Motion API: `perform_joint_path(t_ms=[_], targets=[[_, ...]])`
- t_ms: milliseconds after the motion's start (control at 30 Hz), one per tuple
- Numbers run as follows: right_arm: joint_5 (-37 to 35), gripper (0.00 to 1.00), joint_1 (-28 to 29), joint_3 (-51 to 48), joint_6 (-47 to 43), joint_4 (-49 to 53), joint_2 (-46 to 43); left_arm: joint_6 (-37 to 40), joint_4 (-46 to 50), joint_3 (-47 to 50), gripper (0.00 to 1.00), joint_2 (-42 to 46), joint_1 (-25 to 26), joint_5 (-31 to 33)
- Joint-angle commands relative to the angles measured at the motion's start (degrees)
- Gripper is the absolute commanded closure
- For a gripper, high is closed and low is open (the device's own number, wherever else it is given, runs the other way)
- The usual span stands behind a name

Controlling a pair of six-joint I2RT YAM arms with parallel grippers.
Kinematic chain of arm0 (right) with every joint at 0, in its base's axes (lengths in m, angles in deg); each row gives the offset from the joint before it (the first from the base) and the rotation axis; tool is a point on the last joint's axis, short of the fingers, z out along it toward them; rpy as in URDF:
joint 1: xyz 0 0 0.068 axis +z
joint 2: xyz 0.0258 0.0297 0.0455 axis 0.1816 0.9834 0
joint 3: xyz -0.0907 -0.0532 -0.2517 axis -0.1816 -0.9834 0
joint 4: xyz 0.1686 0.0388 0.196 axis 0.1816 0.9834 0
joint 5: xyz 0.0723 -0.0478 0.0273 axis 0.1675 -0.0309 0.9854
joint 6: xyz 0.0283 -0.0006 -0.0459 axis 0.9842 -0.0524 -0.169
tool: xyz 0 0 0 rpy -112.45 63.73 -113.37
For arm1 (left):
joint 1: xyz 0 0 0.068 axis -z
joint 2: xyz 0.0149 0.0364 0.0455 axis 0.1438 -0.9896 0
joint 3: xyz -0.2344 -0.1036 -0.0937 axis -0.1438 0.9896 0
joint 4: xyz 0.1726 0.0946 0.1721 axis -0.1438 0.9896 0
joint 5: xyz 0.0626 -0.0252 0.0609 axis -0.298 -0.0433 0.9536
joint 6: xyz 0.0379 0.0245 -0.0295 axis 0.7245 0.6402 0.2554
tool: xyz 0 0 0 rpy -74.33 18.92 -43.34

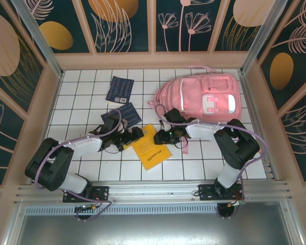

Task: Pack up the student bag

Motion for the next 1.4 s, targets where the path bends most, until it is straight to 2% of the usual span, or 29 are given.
perform_joint_path(t_ms=[0,200,367,500,633,700,733,867,1033,1200,1367], targets=[[7.82,0.49,1.40,-1.66,3.39,-3.17,0.77,-2.01,-14.57,1.20,0.01,-7.32,2.43,-6.66],[13.63,0.50,-1.07,-3.60,7.65,-11.43,1.47,-7.90,-25.04,2.12,0.01,-7.44,2.69,-11.35],[13.60,0.52,-2.50,-3.28,8.03,-12.49,2.40,-8.50,-26.17,2.32,0.03,-5.65,2.64,-12.20],[13.25,0.56,-3.19,-3.15,8.31,-13.06,2.49,-7.60,-25.13,2.51,0.10,-3.27,2.69,-12.00],[12.01,0.59,-3.43,-3.02,8.16,-12.73,2.49,-6.58,-23.01,2.56,0.23,-1.58,2.69,-10.91],[11.06,0.61,-3.60,-3.29,8.05,-12.37,2.41,-6.02,-22.10,2.44,0.25,-0.83,2.69,-10.60],[10.88,0.62,-3.69,-3.51,7.95,-12.32,2.37,-5.56,-21.50,2.34,0.24,-0.37,2.69,-10.43],[9.68,0.64,-3.69,-3.87,7.30,-11.46,2.32,-3.07,-16.21,1.48,0.07,1.55,2.69,-8.60],[8.72,0.66,-3.76,-3.75,6.55,-10.62,2.66,-1.84,-13.33,1.42,0.06,3.32,2.60,-7.91],[8.51,0.70,-3.74,-3.42,6.38,-10.27,2.95,-1.49,-12.48,1.90,0.23,5.83,2.51,-7.42],[8.80,0.73,-3.44,-2.98,6.29,-10.35,3.34,-2.22,-15.25,2.55,0.60,5.41,2.43,-7.58]])
